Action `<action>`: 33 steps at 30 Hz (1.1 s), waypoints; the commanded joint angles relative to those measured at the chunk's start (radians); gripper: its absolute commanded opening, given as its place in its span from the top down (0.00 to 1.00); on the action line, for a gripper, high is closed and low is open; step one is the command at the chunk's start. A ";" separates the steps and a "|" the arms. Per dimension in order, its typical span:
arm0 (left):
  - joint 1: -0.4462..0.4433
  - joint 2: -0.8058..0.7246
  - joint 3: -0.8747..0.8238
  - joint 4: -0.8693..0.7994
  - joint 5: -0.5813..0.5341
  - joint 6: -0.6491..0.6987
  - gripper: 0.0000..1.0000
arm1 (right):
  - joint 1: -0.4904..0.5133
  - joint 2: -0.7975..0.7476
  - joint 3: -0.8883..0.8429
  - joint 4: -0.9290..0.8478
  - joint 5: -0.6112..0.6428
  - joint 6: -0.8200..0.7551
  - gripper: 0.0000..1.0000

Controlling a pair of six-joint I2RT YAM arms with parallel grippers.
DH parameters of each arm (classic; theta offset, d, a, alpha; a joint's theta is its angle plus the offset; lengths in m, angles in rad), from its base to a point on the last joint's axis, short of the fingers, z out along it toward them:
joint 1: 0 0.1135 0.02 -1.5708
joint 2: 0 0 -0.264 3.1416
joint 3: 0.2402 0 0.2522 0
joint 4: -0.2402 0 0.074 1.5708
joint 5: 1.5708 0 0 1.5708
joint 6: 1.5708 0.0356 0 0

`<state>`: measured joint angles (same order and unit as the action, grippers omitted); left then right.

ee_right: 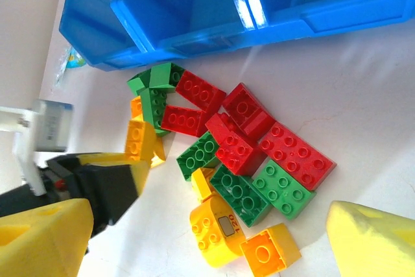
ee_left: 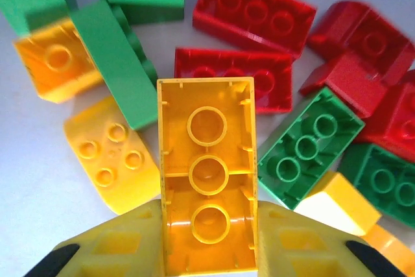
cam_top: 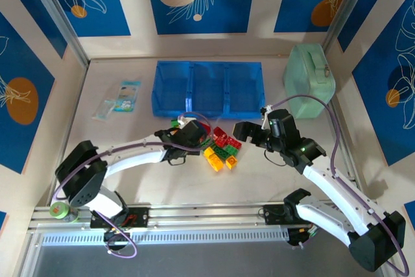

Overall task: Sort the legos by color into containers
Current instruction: Pick up the lego from the center of the table, then place the lego in the container.

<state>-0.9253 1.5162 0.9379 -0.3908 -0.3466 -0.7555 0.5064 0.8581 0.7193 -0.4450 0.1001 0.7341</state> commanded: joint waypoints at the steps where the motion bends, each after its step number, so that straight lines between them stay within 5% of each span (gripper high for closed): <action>1: 0.028 -0.051 0.058 -0.067 -0.068 0.056 0.69 | -0.007 -0.013 -0.011 0.008 -0.020 0.010 0.07; 14: 0.404 0.083 0.281 -0.007 0.181 0.250 0.69 | -0.011 -0.004 0.011 -0.025 -0.036 0.004 0.07; 25: 0.520 0.304 0.509 -0.059 0.247 0.304 0.68 | -0.012 0.035 0.053 -0.089 -0.055 -0.029 0.07; 26: 0.523 0.314 0.528 -0.068 0.248 0.306 0.64 | -0.011 0.038 0.055 -0.097 -0.056 -0.033 0.07; 29: 0.523 0.313 0.555 -0.079 0.260 0.317 0.33 | -0.011 0.050 0.057 -0.106 -0.062 -0.044 0.07; 33: 0.512 0.246 0.518 -0.064 0.253 0.312 0.26 | -0.011 0.072 0.057 -0.116 -0.056 -0.050 0.07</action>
<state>-0.4107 1.8240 1.4540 -0.4366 -0.1078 -0.4606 0.4969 0.9184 0.7464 -0.5255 0.0666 0.7067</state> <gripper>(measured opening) 0.737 0.933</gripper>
